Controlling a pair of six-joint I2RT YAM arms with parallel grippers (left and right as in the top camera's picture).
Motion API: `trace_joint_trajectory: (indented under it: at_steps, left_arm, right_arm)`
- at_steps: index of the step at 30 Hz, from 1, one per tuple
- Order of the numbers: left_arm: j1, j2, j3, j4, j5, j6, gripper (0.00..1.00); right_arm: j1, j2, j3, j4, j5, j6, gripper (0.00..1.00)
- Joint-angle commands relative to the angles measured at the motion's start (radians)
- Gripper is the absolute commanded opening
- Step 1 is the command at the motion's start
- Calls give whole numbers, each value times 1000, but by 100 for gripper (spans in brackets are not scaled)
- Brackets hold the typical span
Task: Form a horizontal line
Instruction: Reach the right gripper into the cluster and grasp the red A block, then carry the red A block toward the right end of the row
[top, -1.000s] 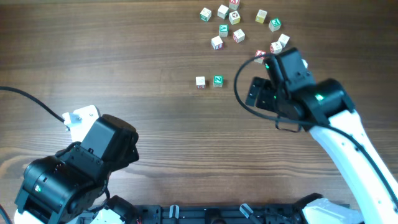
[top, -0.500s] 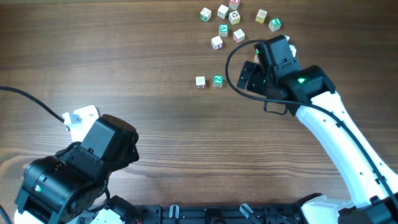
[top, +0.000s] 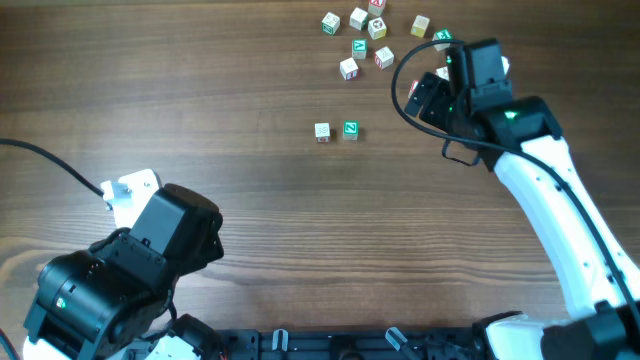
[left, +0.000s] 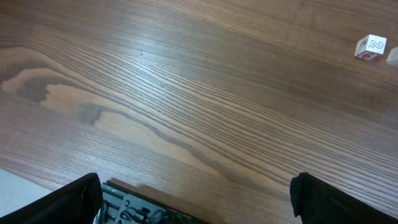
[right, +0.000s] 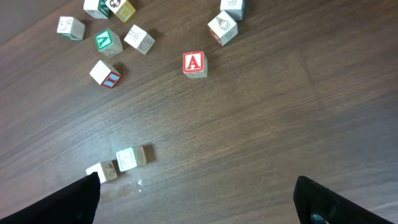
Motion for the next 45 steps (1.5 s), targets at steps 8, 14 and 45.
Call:
trace_joint_trajectory:
  at_steps: [8,14,45]
  left_arm:
    - [0,-4,3,0,1,-2,100]
    - [0,-4,3,0,1,-2,100]
    - [0,-4,3,0,1,-2,100]
  right_arm:
    - [-3,159,-2,73,-14,10,100]
    - [-11,193,-2,122,-45,-23,100]
    - [-140,672,364,222,-224,-122,99]
